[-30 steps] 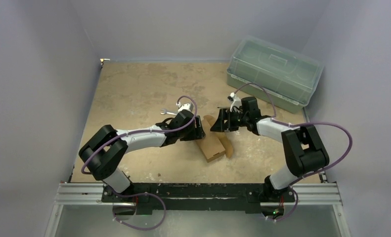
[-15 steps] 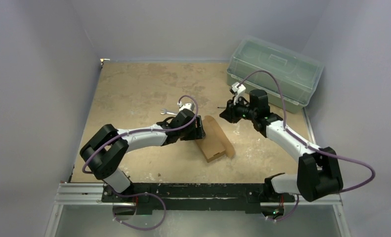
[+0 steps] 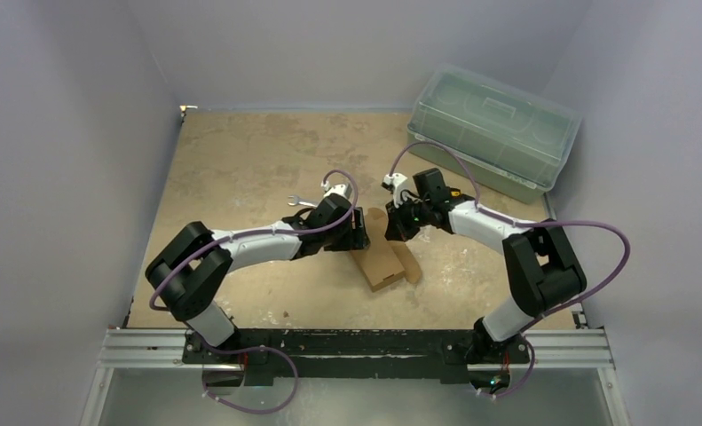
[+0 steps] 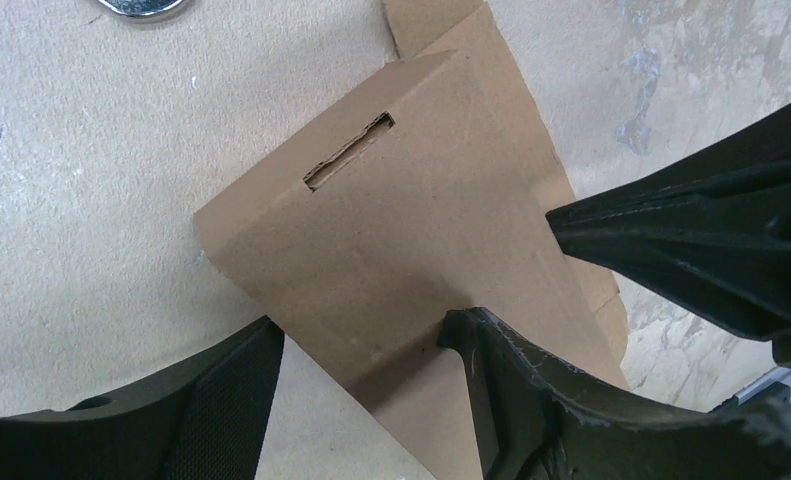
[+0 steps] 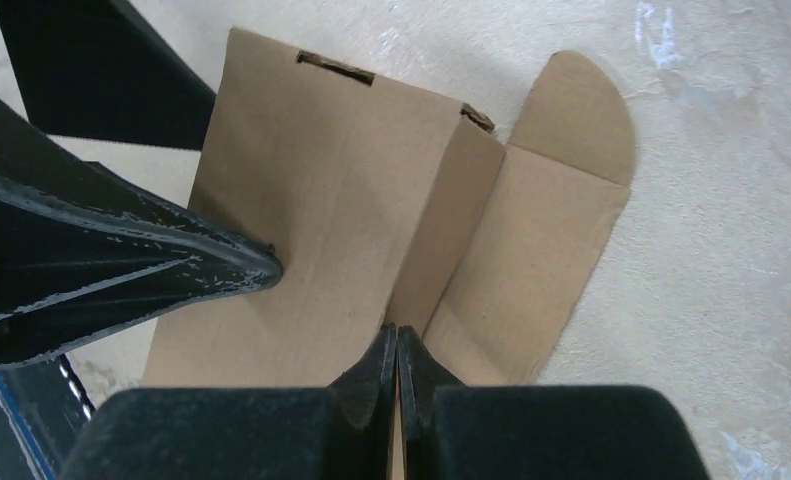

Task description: Fold the paper box

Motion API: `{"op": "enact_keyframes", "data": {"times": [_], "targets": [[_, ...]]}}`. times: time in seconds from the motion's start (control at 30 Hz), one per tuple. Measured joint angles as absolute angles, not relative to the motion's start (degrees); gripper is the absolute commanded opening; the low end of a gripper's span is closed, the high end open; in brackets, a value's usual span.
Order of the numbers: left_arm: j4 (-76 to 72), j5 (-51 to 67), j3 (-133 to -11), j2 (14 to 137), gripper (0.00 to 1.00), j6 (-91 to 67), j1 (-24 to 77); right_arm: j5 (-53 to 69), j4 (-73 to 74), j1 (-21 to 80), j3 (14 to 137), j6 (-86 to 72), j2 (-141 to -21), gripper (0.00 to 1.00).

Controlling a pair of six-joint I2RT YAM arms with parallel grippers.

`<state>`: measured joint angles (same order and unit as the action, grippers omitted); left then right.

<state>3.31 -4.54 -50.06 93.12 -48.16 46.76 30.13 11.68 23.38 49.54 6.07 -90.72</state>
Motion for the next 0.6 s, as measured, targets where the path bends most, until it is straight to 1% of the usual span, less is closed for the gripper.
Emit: {"op": "enact_keyframes", "data": {"times": [0.13, 0.37, 0.6], "targets": [[3.9, -3.4, -50.6, 93.5, 0.64, -47.1, 45.8, 31.5, 13.9, 25.1, 51.9, 7.5, -92.3, 0.04], [5.0, 0.0, -50.8, 93.6, 0.65, -44.5, 43.9, 34.5, 15.3, 25.9, 52.2, 7.6, -93.8, 0.04], [7.2, 2.9, -51.4, 93.3, 0.65, -37.8, 41.5, 38.7, 16.6, 27.9, 52.2, 6.4, -96.2, 0.07]]}}
